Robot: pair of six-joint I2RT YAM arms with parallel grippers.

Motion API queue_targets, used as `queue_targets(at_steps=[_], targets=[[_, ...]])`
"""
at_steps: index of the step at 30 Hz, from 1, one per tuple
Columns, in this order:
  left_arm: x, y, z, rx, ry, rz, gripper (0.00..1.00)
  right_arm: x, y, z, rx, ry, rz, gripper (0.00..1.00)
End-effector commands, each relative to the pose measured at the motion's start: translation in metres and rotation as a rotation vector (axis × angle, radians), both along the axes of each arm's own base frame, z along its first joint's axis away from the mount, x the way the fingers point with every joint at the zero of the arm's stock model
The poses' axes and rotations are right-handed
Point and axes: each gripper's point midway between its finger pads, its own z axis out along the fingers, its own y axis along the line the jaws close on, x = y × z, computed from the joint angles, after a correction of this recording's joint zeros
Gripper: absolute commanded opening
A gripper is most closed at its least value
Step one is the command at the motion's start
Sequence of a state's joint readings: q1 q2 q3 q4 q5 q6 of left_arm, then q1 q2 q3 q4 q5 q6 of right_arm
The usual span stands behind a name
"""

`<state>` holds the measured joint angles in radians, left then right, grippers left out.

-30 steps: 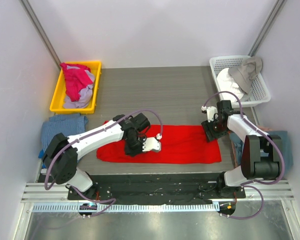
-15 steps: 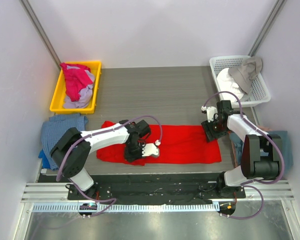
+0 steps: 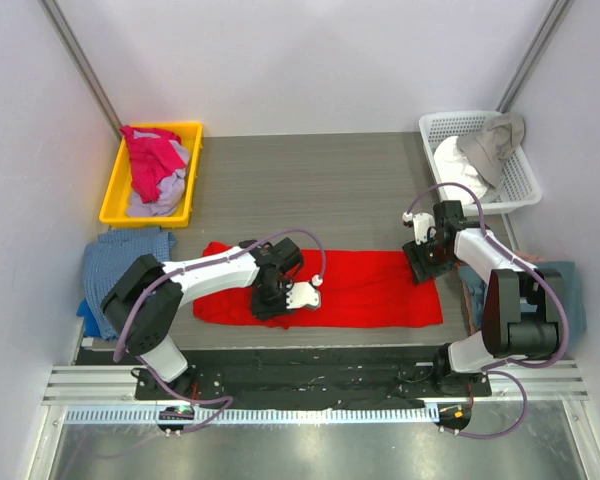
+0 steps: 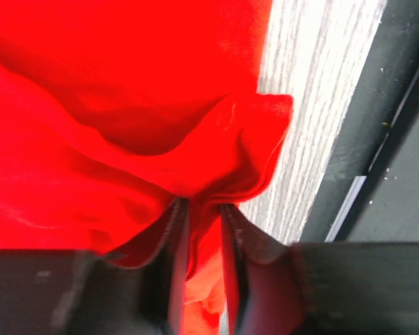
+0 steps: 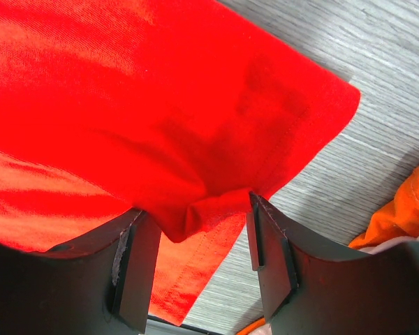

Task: Fold and stack the t-shirts
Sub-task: Fold the other side of the tshirt into a rectangle

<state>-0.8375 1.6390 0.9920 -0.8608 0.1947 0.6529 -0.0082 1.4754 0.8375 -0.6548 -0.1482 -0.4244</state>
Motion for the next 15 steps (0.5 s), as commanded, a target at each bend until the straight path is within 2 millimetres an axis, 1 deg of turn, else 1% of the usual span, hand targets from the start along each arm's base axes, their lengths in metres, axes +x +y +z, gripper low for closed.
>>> queue_targets(at_steps=[1,2,7,10,12,15], targets=[[0.01,-0.011,0.013,-0.07,-0.069,0.015,0.33,0.006,0.001,0.005,-0.002,-0.036,0.012,0.57],[0.011,-0.012,0.018,-0.082,-0.081,0.021,0.35,0.006,0.001,0.004,-0.001,-0.034,0.012,0.58],[0.016,-0.017,0.052,-0.158,-0.146,0.035,0.38,0.01,0.002,0.007,0.005,-0.046,0.009,0.59],[0.022,-0.017,0.067,-0.186,-0.205,0.044,0.41,0.013,0.003,0.009,0.009,-0.052,0.01,0.6],[0.031,-0.016,0.07,-0.184,-0.256,0.053,0.43,0.015,0.003,0.011,0.011,-0.055,0.012,0.6],[0.038,-0.015,0.067,-0.175,-0.29,0.058,0.43,0.015,0.004,0.011,0.017,-0.048,0.014,0.6]])
